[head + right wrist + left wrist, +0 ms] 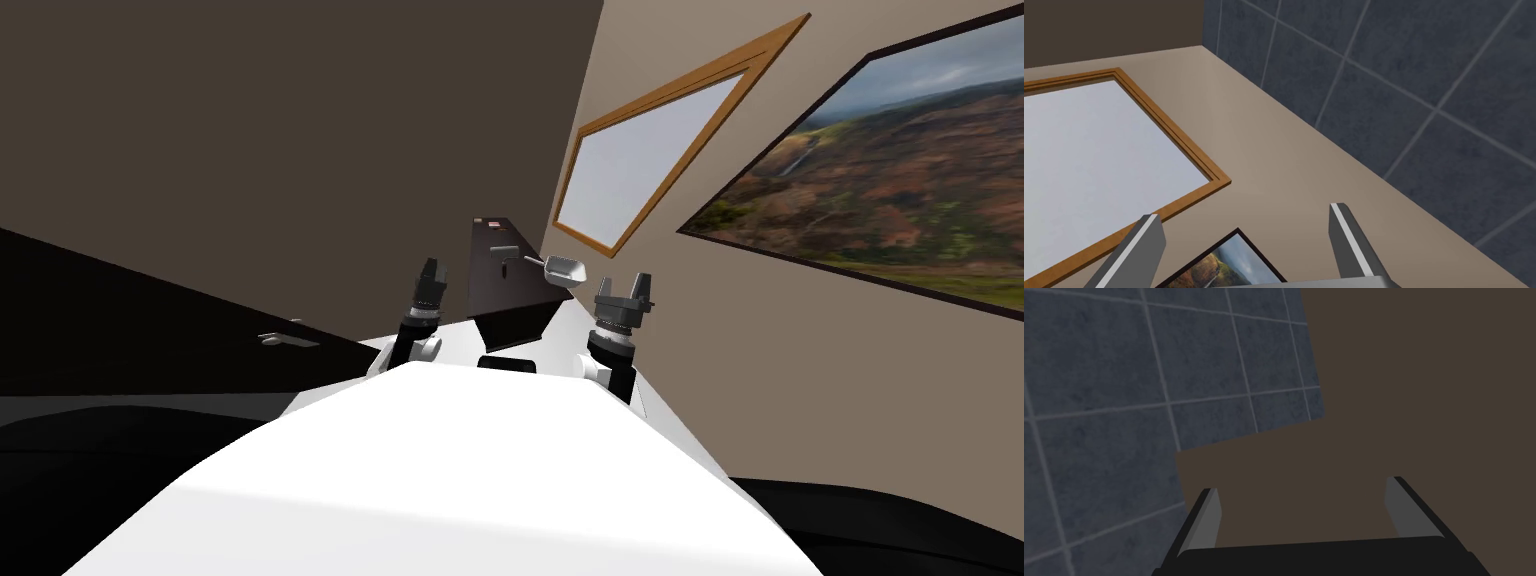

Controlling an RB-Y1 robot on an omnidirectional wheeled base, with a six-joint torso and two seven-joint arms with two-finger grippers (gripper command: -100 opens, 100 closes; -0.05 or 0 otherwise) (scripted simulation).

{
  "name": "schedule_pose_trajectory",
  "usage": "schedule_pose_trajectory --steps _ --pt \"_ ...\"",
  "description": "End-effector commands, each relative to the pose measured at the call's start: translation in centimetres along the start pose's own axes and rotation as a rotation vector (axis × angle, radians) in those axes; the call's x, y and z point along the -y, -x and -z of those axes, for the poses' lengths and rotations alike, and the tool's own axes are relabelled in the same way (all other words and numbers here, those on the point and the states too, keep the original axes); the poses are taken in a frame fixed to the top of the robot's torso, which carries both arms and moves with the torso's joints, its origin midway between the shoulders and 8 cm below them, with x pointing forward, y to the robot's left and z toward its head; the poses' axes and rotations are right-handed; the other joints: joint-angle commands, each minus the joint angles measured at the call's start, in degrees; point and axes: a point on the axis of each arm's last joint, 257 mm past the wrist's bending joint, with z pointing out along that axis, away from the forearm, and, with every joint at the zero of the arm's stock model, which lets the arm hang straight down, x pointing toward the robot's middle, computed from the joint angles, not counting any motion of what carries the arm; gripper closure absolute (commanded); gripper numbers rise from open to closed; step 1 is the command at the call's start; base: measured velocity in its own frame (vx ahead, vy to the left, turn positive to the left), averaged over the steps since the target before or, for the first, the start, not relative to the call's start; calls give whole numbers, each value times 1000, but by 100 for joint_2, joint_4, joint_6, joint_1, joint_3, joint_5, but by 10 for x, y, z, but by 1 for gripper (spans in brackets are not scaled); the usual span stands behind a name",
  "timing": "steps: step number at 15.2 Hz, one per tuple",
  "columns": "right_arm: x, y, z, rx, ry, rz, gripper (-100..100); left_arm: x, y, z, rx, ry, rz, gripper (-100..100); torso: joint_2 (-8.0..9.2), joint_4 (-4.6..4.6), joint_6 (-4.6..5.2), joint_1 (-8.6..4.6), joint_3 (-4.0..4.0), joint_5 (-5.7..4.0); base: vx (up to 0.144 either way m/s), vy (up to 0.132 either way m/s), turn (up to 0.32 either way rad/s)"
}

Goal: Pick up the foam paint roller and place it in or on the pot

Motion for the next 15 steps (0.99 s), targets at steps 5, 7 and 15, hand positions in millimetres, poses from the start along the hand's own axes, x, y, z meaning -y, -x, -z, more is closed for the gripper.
schedule_pose_trajectory --steps 5,7,15 --pt "0 0 0 0 0 0 0 -42 -9 6 -119 89 -111 -100 -7 -2 1 -6 -4 -1 -8 -41 -158" --pt "0 0 0 0 0 0 0 -67 -11 10 -173 139 -175 -100 -8 -1 -1 -5 -4 -2 0 -49 -147" --pt "0 0 0 0 0 0 0 -146 7 28 -308 304 -391 -100 -18 -4 2 -17 -11 -4 16 -60 -237"
